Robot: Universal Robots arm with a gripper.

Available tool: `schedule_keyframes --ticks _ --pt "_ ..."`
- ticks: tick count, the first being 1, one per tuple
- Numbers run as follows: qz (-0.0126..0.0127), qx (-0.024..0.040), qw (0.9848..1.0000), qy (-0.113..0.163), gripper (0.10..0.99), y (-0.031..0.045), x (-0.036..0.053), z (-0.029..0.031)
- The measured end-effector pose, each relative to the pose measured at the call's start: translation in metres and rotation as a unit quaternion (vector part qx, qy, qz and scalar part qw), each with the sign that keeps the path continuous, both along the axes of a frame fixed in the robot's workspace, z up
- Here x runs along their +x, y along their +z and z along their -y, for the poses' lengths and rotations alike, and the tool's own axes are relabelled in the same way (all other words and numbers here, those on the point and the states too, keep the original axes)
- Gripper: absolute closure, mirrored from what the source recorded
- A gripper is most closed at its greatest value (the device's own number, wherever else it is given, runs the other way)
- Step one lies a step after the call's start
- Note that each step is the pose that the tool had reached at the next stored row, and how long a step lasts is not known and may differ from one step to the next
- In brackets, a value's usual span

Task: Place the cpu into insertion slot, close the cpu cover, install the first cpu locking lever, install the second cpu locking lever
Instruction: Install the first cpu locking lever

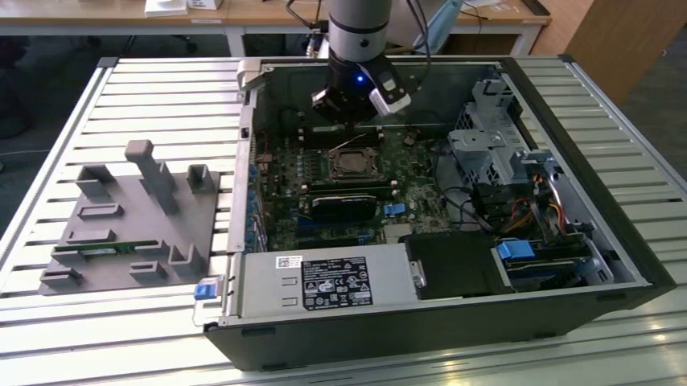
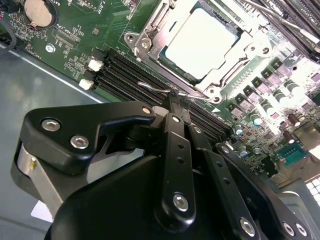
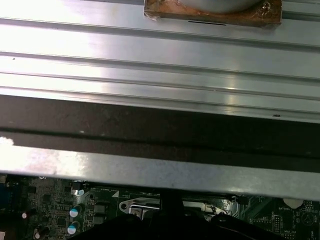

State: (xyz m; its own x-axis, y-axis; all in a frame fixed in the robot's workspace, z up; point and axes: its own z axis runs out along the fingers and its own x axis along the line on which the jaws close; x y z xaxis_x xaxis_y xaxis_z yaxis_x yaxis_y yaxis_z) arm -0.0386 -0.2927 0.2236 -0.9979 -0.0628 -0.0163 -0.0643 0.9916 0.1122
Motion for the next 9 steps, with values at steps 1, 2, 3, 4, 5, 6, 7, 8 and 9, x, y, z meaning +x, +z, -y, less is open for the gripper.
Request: schedule_keyframes --ticks 1,2,3,4,5,6,7,8,9 --pt "0.0 0.0 1.0 0.0 0.98 -0.0002 0.0001 0.0" --pt "0.0 0.0 1.0 0.0 0.98 -0.0004 0.0001 0.0" --pt "0.0 0.0 1.0 0.0 0.98 -0.0006 0.0002 0.0" --pt "0.0 0.0 1.0 0.0 0.98 -0.0008 0.0003 0.0" --pt "0.0 0.0 1.0 0.0 0.98 -0.001 0.0004 0.0" --pt "0.0 0.0 1.0 0.0 0.98 -0.0012 0.0005 0.0" --pt "0.0 0.0 1.0 -0.001 0.98 -0.0013 0.0007 0.0" --pt "0.0 0.0 1.0 -0.001 0.98 -0.0015 0.0009 0.0" --pt "0.0 0.0 1.0 -0.001 0.98 -0.0016 0.0011 0.0"
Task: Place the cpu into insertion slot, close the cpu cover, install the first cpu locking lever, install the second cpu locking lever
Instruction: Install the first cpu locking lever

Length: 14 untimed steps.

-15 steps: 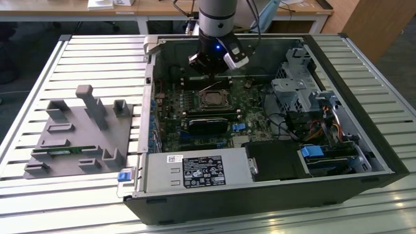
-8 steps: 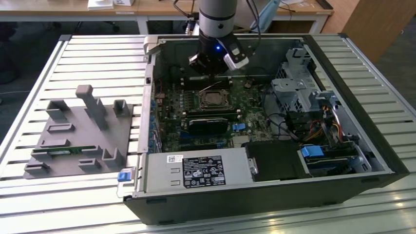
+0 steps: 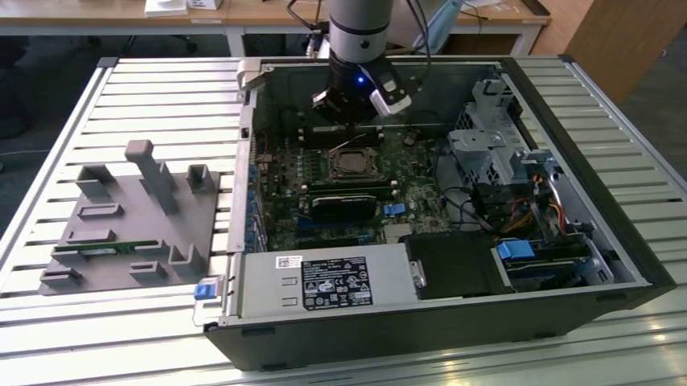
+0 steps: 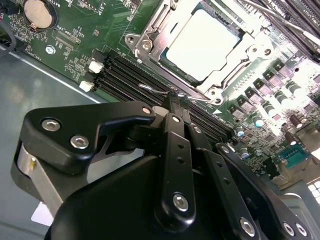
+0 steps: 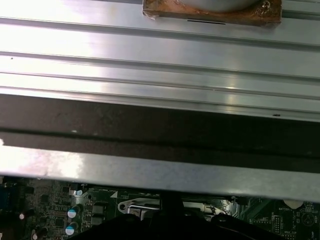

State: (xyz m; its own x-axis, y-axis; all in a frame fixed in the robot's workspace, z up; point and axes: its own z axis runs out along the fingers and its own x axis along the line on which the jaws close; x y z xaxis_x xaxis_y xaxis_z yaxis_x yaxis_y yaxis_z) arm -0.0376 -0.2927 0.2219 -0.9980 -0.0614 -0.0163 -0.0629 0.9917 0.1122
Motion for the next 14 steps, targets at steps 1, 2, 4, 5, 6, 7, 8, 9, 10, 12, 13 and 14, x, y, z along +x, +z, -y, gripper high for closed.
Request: schedule_keyframes --ticks 1,2,4,5,6,7,8,9,10,12,13,14 --pt "0.0 0.0 1.0 0.0 0.98 -0.0002 0.0002 0.0" --pt "0.0 0.0 1.0 0.0 0.98 -0.0004 0.0004 0.0" --pt "0.0 0.0 1.0 0.0 0.98 -0.0007 0.0008 0.0" --pt "0.0 0.0 1.0 0.0 0.98 -0.0009 0.001 0.0" --pt "0.0 0.0 1.0 -0.001 0.98 -0.0011 0.0012 0.0" --pt "0.0 0.0 1.0 -0.001 0.98 -0.0013 0.0014 0.0" --pt "0.0 0.0 1.0 -0.001 0.98 -0.0015 0.0016 0.0" --pt "0.0 0.0 1.0 -0.001 0.98 -0.0016 0.0018 0.0" --pt "0.0 0.0 1.0 -0.001 0.98 -0.0018 0.002 0.0" --pt "0.0 0.0 1.0 -0.001 0.98 -0.0022 0.0025 0.0" --pt "0.0 0.0 1.0 -0.001 0.98 -0.0024 0.0027 0.0" --pt "0.0 0.0 1.0 -0.001 0.98 -0.0026 0.0029 0.0"
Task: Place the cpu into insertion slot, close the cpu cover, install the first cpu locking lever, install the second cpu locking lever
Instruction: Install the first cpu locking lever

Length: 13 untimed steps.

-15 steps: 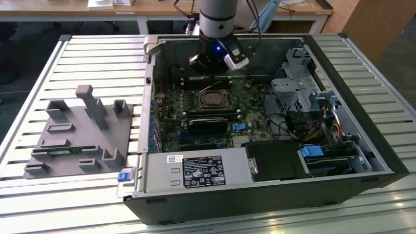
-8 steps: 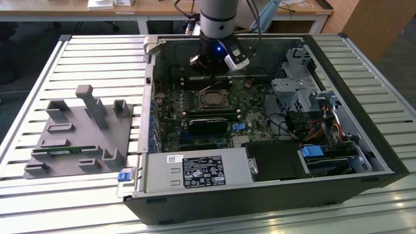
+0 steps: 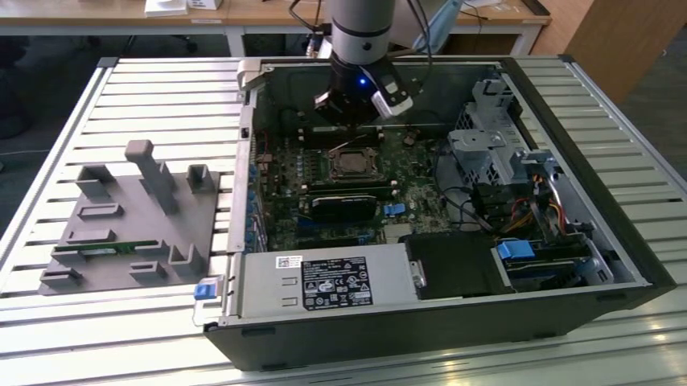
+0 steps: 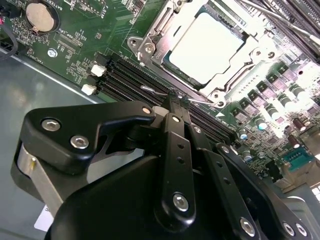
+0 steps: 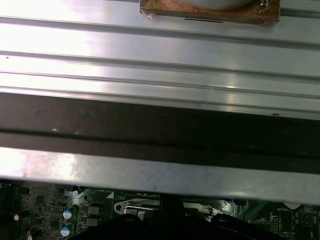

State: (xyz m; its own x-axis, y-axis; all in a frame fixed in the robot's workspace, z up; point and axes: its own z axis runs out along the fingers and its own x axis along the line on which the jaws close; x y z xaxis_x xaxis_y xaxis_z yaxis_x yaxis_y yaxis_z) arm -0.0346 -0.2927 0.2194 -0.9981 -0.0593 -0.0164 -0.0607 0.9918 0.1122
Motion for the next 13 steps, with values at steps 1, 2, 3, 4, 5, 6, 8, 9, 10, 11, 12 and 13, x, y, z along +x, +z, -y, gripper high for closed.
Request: schedule_keyframes --ticks 1,2,3,4,5,6,8,9,10,11,12,13 --pt "0.0 0.0 1.0 0.0 0.98 -0.0002 0.0002 0.0" --pt "0.0 0.0 1.0 0.0 0.98 -0.0004 0.0005 0.0" --pt "0.0 0.0 1.0 0.0 0.98 -0.0006 0.0007 0.0" --pt "0.0 0.0 1.0 0.0 0.98 -0.0007 0.0009 0.0" --pt "0.0 0.0 1.0 0.0 0.98 -0.0009 0.0011 0.0" --pt "0.0 0.0 1.0 -0.001 0.98 -0.0011 0.0013 0.0" --pt "0.0 0.0 1.0 -0.001 0.98 -0.0014 0.0016 0.0" --pt "0.0 0.0 1.0 -0.001 0.98 -0.0015 0.0018 0.0" --pt "0.0 0.0 1.0 -0.001 0.98 -0.0017 0.0019 0.0" --pt "0.0 0.0 1.0 -0.001 0.98 -0.0018 0.002 0.0" --pt "0.0 0.0 1.0 -0.001 0.98 -0.0019 0.0021 0.0" --pt "0.0 0.0 1.0 -0.001 0.98 -0.0021 0.0022 0.0"
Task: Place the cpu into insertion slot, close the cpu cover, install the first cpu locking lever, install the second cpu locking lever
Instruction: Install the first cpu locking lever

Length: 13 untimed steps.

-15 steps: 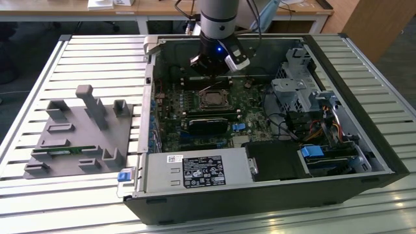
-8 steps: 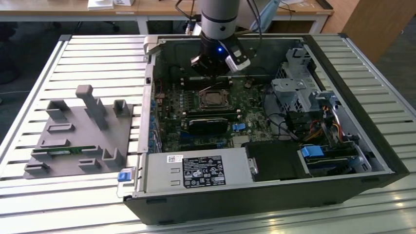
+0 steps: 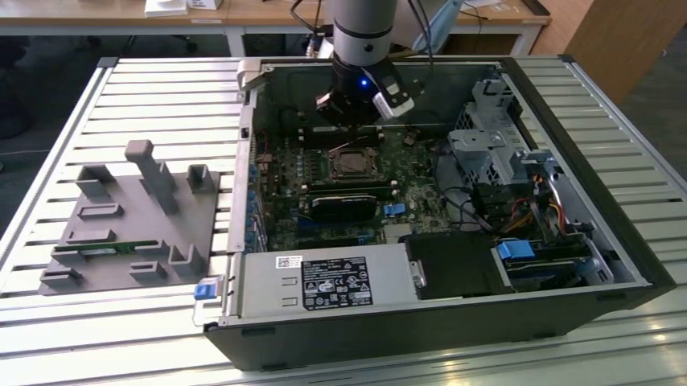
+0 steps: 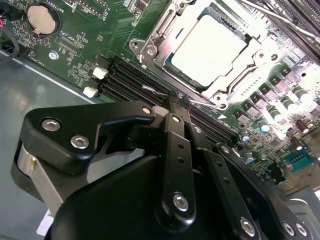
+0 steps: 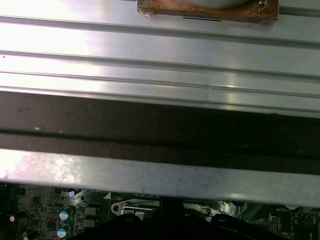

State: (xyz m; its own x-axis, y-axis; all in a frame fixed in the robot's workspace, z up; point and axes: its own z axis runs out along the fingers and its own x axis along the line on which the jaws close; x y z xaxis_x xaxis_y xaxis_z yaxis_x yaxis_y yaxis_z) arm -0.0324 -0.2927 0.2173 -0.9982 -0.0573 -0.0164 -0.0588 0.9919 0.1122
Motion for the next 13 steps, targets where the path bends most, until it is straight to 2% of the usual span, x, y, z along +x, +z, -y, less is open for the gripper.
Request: schedule_keyframes --ticks 13 --pt "0.0 0.0 1.0 -0.001 0.98 -0.0032 0.0022 0.0"
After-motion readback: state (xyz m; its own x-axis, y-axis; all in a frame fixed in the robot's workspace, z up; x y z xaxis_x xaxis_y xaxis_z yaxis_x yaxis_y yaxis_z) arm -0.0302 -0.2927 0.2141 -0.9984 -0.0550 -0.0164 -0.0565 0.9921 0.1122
